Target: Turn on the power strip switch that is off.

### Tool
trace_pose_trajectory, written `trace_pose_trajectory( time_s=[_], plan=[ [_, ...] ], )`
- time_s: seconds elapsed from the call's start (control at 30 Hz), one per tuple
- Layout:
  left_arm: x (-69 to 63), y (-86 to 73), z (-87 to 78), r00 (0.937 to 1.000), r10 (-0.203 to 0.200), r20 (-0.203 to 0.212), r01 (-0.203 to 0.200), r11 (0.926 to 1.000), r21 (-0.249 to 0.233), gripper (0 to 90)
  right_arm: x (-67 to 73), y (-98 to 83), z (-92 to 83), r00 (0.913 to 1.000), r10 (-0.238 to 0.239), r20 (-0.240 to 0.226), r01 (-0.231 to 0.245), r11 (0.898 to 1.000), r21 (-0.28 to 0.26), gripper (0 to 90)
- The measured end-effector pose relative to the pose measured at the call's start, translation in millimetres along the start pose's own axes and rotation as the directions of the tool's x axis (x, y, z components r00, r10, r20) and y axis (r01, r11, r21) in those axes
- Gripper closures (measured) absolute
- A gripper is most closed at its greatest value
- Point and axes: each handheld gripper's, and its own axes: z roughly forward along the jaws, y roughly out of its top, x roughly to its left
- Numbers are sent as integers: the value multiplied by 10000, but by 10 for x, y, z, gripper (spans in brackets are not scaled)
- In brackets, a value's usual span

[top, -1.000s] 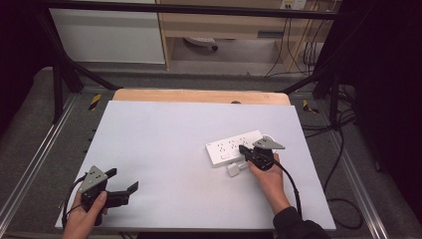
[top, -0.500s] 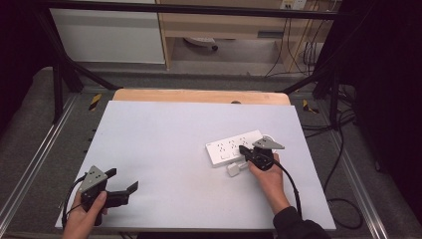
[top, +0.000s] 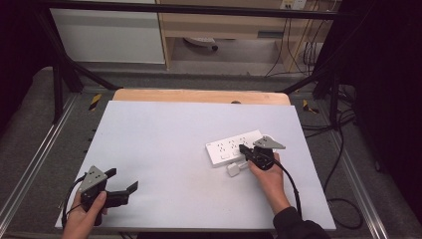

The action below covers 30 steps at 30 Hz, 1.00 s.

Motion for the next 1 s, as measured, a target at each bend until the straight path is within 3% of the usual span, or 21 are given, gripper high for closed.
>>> trace_pose_trajectory(
  time_s=[0.63,1.0],
  plan=[
    [12,-5,0,10000,-82,-5,82,10000,-8,57,-29,84,-81,9995,307,20,-306,9987,-418,897],
    [16,-13,-2,9999,-101,-42,101,9999,-3,57,-56,134,-119,9980,636,-68,-639,9961,-605,817]
  ],
)
